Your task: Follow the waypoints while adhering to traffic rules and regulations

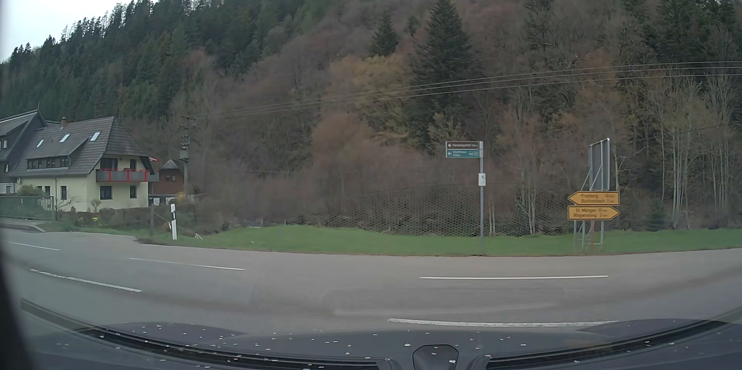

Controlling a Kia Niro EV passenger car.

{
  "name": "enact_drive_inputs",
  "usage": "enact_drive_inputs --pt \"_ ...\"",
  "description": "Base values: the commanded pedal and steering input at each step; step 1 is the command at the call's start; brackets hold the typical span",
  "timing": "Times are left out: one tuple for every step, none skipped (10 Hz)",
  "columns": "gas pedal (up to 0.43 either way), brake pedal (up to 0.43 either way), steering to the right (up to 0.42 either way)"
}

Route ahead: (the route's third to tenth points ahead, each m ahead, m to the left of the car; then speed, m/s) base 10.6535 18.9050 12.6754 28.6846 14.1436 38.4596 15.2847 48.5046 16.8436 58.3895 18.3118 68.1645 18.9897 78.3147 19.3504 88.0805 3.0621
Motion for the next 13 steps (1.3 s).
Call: enact_drive_inputs --pt "0.713 0.000 -0.412" --pt "0.713 0.000 -0.412" --pt "0.650 0.000 -0.412" --pt "0.559 0.000 -0.411" --pt "0.500 0.000 -0.411" --pt "0.421 0.000 -0.412" --pt "0.390 0.000 -0.412" --pt "0.339 0.000 -0.412" --pt "0.299 0.000 -0.412" --pt "0.287 0.000 -0.410" --pt "0.287 0.000 -0.405" --pt "0.287 0.000 -0.401" --pt "0.287 0.000 -0.399"
